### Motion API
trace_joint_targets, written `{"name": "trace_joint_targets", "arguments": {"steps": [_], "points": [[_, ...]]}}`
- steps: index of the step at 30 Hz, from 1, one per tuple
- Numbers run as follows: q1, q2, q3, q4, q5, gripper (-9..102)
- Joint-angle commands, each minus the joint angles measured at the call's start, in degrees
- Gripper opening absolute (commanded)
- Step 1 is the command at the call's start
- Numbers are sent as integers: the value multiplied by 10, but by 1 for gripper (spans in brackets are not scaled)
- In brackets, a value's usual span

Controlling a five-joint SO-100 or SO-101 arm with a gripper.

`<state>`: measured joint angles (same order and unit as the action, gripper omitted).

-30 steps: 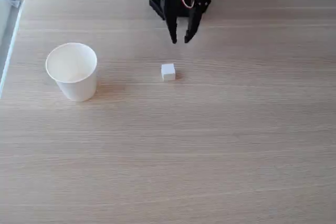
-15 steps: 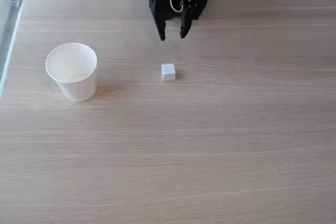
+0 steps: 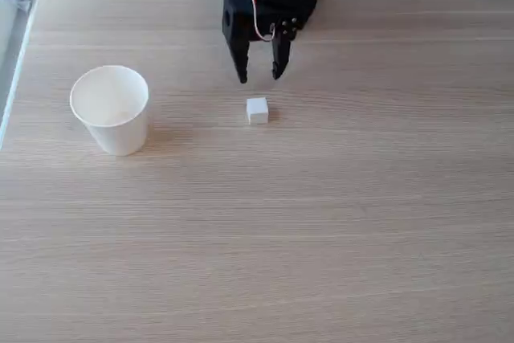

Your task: Grasp a block and put it in the bin.

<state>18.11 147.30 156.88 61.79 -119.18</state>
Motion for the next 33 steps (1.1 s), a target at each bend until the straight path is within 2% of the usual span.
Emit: {"name": "trace_joint_targets", "arguments": {"steps": [1,16,33], "points": [[5,-25,-7,-28,-3,29],[13,-104,-58,-69,-8,29],[-27,-158,-90,-104,18,29]]}}
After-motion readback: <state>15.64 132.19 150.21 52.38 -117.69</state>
